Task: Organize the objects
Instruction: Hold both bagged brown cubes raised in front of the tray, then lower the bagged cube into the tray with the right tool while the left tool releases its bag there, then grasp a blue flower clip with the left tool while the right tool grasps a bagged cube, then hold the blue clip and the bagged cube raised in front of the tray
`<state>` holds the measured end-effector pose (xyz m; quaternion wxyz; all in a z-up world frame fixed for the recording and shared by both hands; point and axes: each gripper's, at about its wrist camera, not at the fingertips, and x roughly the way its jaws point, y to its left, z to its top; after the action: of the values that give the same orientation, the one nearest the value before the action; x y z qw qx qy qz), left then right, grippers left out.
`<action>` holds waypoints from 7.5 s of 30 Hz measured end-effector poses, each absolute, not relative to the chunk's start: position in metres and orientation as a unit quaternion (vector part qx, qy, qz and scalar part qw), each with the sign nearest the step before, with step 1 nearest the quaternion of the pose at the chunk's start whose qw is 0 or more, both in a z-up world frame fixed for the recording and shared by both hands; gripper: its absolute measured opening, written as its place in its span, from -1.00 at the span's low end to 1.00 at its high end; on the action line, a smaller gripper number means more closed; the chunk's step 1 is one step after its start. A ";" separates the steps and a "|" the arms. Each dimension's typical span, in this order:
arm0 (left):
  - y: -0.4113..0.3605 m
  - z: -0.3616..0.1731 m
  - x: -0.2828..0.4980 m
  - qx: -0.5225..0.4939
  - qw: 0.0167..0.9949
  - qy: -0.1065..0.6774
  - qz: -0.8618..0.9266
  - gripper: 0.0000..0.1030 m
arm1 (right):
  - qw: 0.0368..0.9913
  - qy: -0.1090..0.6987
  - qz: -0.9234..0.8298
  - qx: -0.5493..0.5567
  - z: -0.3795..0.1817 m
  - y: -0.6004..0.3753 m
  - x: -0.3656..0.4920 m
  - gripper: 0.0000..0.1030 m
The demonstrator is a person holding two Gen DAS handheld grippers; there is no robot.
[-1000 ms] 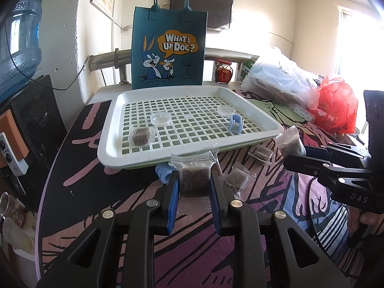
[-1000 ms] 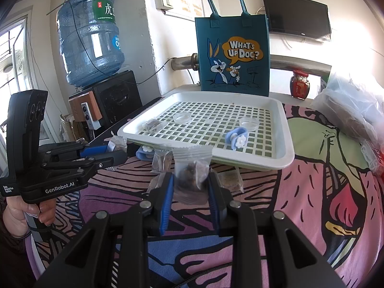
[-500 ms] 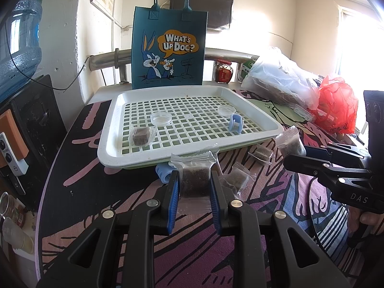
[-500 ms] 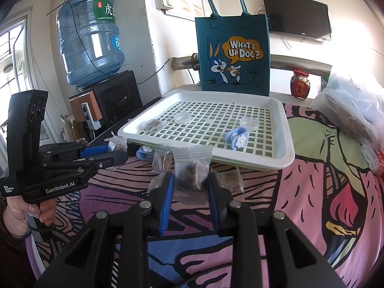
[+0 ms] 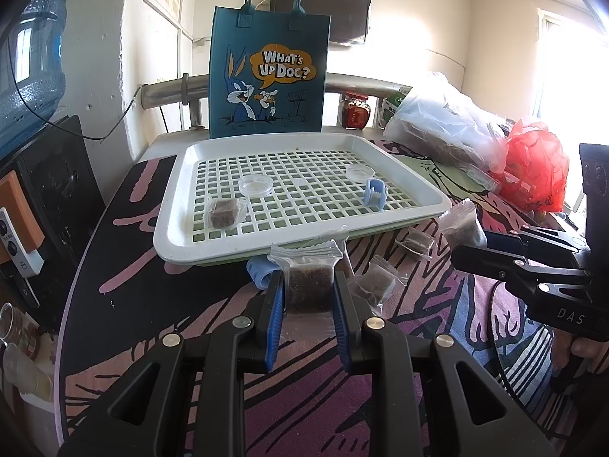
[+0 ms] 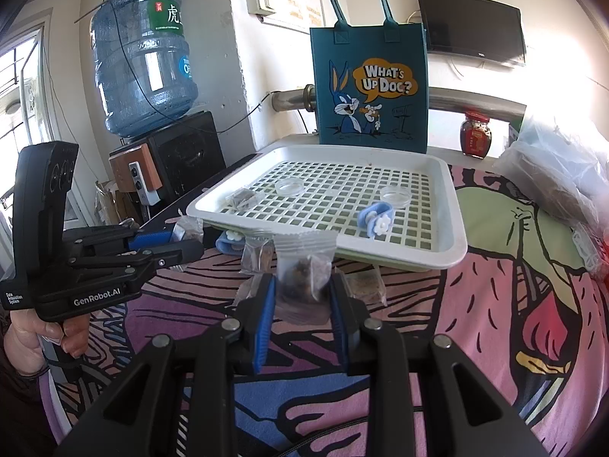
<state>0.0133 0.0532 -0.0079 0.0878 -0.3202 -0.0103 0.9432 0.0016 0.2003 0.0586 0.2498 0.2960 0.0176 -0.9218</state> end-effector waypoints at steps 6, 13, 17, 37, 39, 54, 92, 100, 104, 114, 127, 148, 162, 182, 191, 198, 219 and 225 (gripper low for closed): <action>0.053 -0.007 0.015 -0.318 0.094 -0.016 0.943 -0.56 | 0.247 0.009 -0.919 0.306 0.057 0.202 -0.002 -0.48; 0.039 -0.006 0.008 -0.361 0.109 -0.037 0.925 -0.56 | 0.259 -0.017 -0.904 0.339 0.060 0.213 -0.012 -0.48; 0.015 0.023 0.001 -0.349 0.092 -0.021 0.932 -0.56 | 0.268 -0.026 -0.913 0.307 0.103 0.236 -0.016 -0.48; -0.009 -0.020 -0.174 -0.446 0.007 -0.050 0.894 -0.56 | 0.241 -0.004 -0.861 0.448 0.044 0.171 -0.186 -0.47; -0.007 -0.021 -0.175 -0.443 0.002 -0.050 0.895 -0.46 | 0.237 0.021 -0.859 0.453 0.039 0.163 -0.189 -0.44; -0.002 0.086 -0.052 -0.238 0.057 -0.037 0.969 0.93 | 0.235 0.015 -0.953 0.189 0.169 0.225 -0.047 0.58; 0.050 -0.029 -0.033 -0.417 0.127 -0.015 0.900 -0.64 | 0.249 0.046 -0.884 0.393 0.034 0.202 -0.047 -0.41; 0.044 -0.016 0.000 -0.369 0.099 -0.025 0.924 -0.64 | 0.268 0.003 -0.904 0.332 0.061 0.197 -0.018 -0.41; 0.045 -0.012 0.005 -0.351 0.097 -0.025 0.931 -0.64 | 0.248 0.037 -0.917 0.312 0.059 0.186 -0.012 -0.41; 0.044 -0.003 0.019 -0.311 0.092 -0.025 0.946 -0.64 | 0.242 0.034 -0.920 0.307 0.056 0.192 -0.011 -0.41; 0.038 -0.003 0.021 -0.304 0.085 -0.040 0.948 -0.63 | 0.243 0.024 -0.924 0.294 0.058 0.197 -0.006 -0.41; 0.039 -0.003 0.022 -0.303 0.081 -0.039 0.949 -0.63 | 0.242 0.016 -0.923 0.299 0.057 0.199 -0.008 -0.41; 0.038 -0.004 0.022 -0.303 0.081 -0.039 0.949 -0.63 | 0.242 0.015 -0.923 0.299 0.057 0.199 -0.008 -0.41; 0.038 -0.003 0.022 -0.303 0.081 -0.039 0.949 -0.63 | 0.242 0.015 -0.923 0.299 0.057 0.199 -0.008 -0.41; 0.039 -0.003 0.022 -0.304 0.081 -0.039 0.949 -0.63 | 0.242 0.015 -0.923 0.299 0.057 0.199 -0.008 -0.41; 0.039 -0.003 0.021 -0.304 0.081 -0.039 0.949 -0.63 | 0.242 0.014 -0.923 0.299 0.057 0.199 -0.008 -0.41; 0.040 -0.002 0.021 -0.304 0.081 -0.038 0.948 -0.63 | 0.242 0.016 -0.923 0.298 0.058 0.197 -0.007 -0.41; 0.040 -0.002 0.021 -0.305 0.081 -0.038 0.948 -0.63 | 0.243 0.017 -0.923 0.297 0.057 0.196 -0.006 -0.41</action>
<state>0.0211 0.0404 -0.0022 0.0812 -0.3049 -0.0379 0.9482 -0.0064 0.1957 0.0571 0.2429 0.2973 0.0165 -0.9232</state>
